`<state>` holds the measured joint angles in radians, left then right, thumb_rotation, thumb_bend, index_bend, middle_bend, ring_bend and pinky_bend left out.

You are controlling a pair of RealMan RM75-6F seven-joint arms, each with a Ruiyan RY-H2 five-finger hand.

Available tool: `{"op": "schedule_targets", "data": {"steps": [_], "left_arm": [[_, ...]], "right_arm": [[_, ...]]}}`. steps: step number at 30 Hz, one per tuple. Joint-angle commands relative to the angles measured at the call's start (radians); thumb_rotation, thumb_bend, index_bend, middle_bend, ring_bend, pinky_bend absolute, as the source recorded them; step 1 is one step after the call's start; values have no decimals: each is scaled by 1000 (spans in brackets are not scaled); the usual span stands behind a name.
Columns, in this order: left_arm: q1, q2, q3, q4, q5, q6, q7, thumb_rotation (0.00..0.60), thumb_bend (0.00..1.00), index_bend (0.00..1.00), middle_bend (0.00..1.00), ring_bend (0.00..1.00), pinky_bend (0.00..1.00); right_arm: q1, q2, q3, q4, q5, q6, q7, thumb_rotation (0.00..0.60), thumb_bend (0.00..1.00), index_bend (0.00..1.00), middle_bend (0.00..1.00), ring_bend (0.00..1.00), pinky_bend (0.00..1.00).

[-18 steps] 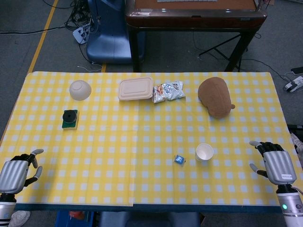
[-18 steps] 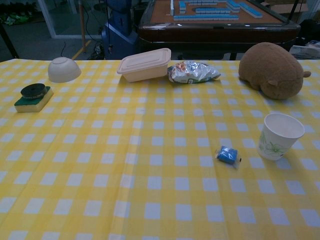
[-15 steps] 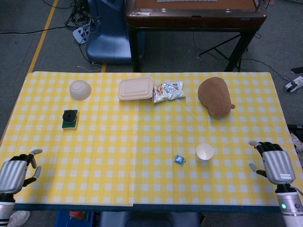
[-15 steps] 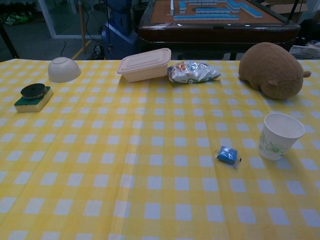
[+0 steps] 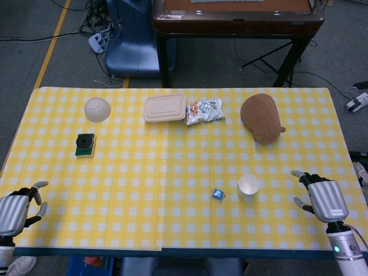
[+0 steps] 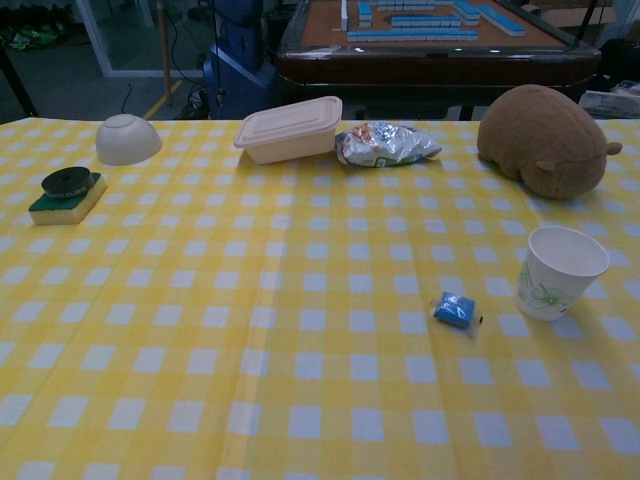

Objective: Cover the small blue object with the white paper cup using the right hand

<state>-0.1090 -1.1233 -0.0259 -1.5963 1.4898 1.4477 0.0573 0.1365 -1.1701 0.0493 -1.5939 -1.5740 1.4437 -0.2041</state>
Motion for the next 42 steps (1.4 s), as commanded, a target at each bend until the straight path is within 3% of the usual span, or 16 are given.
{"op": "schedule_targets", "data": {"steps": [1,4,8,20,42], "left_arm": [[0,5,-3,-2,2,3,-11,600,422,317,573,415,498],[1,10,-8,-1,-4,6,-28,600,422,317,573,415,498],[3,15,-14,2,-15,7,-44,600,422,317,573,415,498],[3,20,-23,13,-34,1,-60,600,422,317,573,415,498],[6,26,-25,11,-36,3,-72,600,422,317,573,415,498]], "right_arm": [[44,21,9,-69,-9,-56,-96,600,12,281,732,805,944],[88,29,24,-124,2,-118,-213,600,11,281,883,925,999],[146,32,46,-182,47,-207,-327,600,4,250,996,1000,1000],[271,-13,59,-271,231,-389,-564,600,0,225,1000,1000,1000],[360,-63,14,-273,389,-419,-681,600,0,225,1000,1000,1000]]}}
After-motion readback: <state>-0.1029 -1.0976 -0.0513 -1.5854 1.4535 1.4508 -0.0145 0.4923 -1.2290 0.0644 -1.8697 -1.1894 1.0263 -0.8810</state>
